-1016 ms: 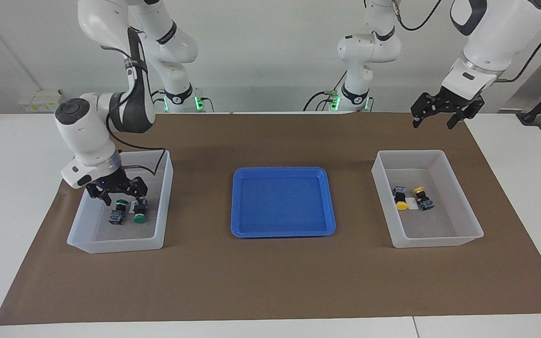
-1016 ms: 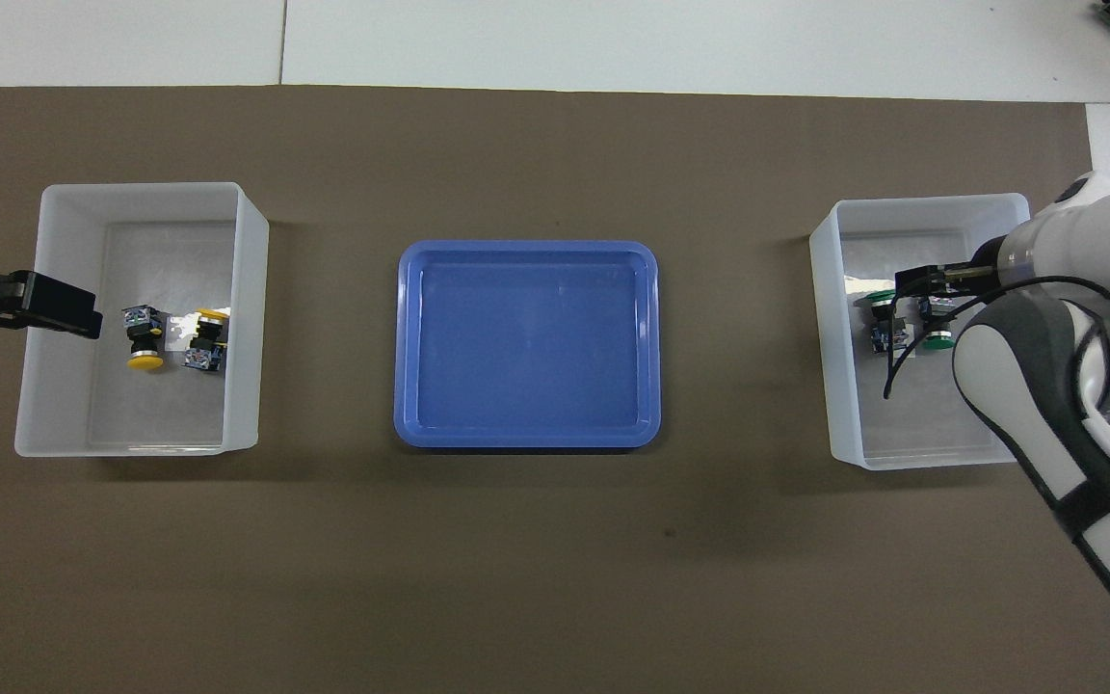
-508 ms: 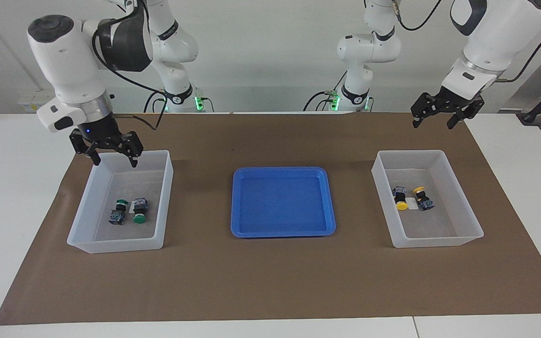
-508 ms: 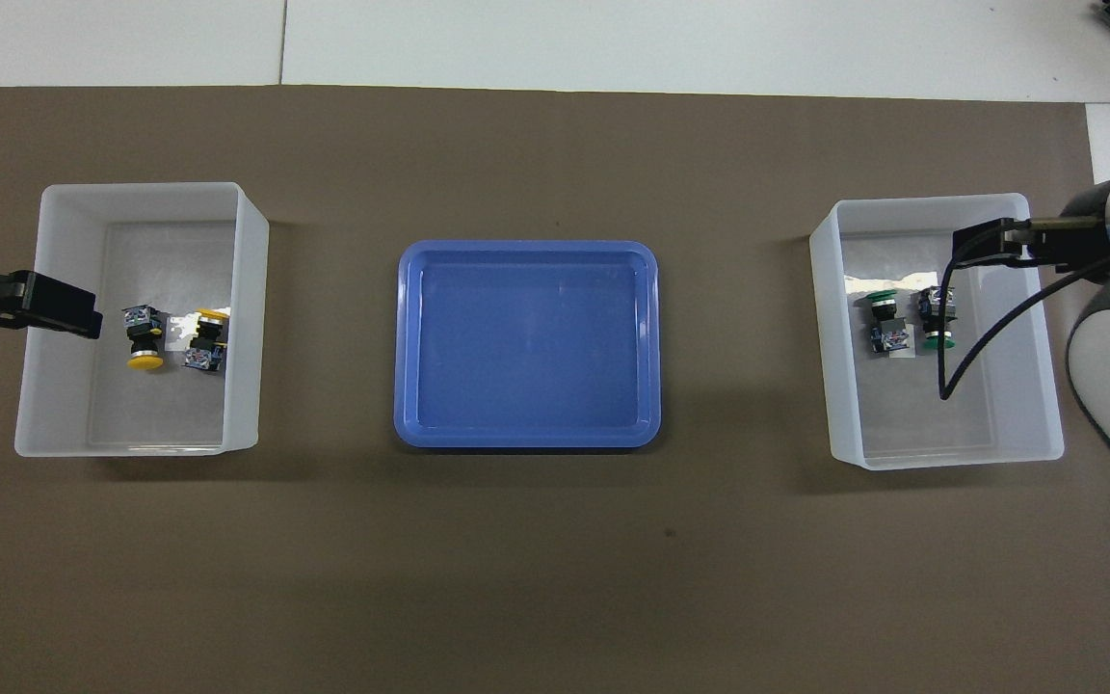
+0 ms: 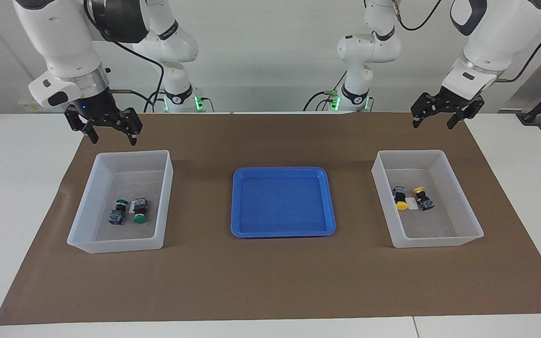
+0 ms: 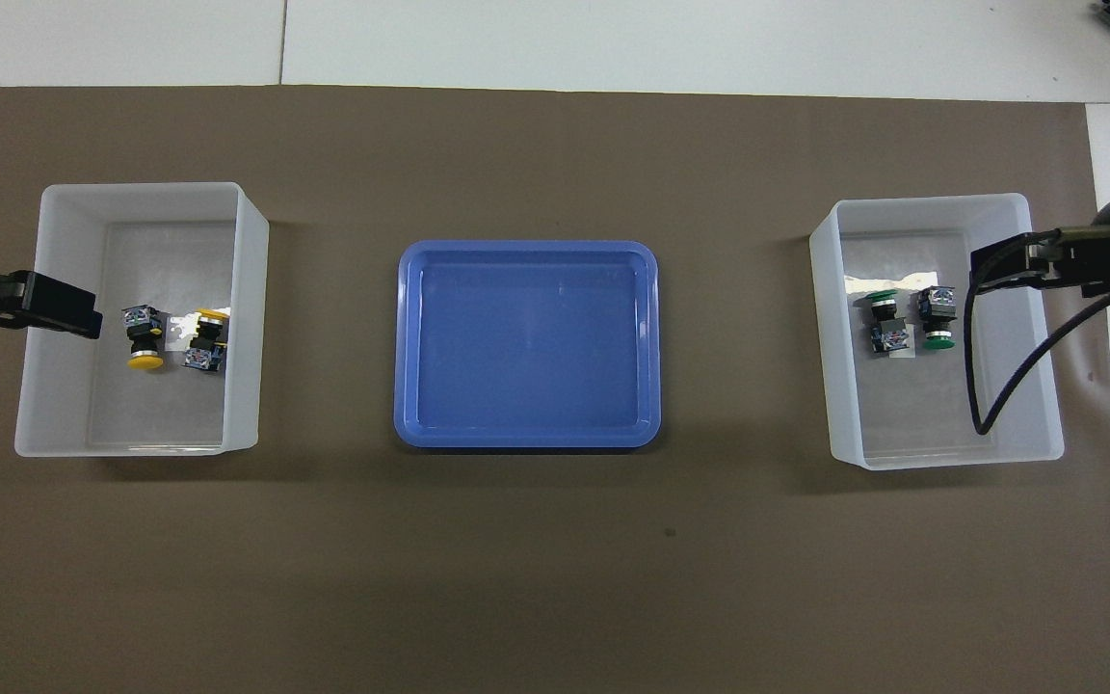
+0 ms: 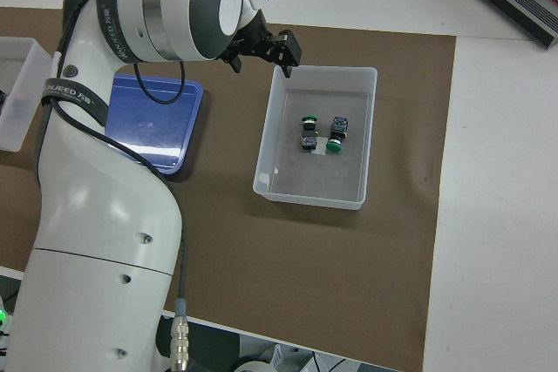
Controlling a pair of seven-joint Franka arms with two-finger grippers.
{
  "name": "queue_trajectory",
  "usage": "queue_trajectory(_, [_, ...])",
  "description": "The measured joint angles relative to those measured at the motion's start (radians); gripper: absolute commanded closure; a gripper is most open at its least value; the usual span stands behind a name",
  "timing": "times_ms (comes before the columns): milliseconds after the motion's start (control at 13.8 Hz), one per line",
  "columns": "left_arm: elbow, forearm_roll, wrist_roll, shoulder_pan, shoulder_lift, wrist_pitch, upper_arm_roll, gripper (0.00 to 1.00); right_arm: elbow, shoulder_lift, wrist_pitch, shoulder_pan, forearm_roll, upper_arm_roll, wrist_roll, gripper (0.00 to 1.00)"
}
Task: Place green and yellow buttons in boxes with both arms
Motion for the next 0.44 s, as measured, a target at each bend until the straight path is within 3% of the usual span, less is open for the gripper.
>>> queue_trajectory(435, [0.0, 0.0, 0.0, 0.0, 0.0, 0.0, 0.0, 0.0, -0.072, -0.034, -0.005, 0.021, 0.001, 0.002, 0.044, 0.0])
